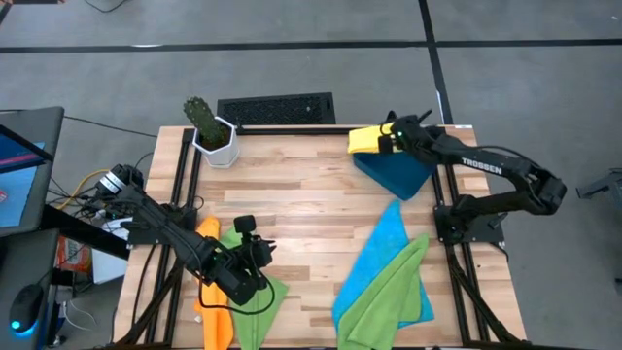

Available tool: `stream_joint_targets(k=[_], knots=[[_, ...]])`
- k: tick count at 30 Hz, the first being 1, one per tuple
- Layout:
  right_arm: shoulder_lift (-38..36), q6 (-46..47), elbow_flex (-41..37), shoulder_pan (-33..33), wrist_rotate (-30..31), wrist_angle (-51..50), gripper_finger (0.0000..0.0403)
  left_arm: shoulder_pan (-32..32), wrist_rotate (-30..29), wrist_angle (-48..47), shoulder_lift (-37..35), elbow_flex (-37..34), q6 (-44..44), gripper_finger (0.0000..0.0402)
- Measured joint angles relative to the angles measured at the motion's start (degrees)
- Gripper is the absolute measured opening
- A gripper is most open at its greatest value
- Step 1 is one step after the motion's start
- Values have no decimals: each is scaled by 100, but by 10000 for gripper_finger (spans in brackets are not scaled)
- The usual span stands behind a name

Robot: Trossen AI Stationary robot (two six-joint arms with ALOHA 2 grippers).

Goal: Fold microfiber towels
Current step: Put the yellow microfiber cloth into the blue bin, then fold the left green microfiber cloth

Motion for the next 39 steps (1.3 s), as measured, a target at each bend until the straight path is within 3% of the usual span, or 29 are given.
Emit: stream_joint_targets(k=[6,17,26,34,39], knots=[[88,767,-163,276,524,-582,16,0,-118,-6,0,0,6,48],[121,1677,-1017,535,546,-566,19,2,-288,-8,0,2,271,48],[121,1757,-1204,756,465,-565,113,2,-325,-6,0,2,230,48],[-166,1207,-946,760,455,-850,232,2,-299,-4,0,2,-8,48],[-536,916,-793,883,164,-975,253,2,-281,1,0,2,-143,48]])
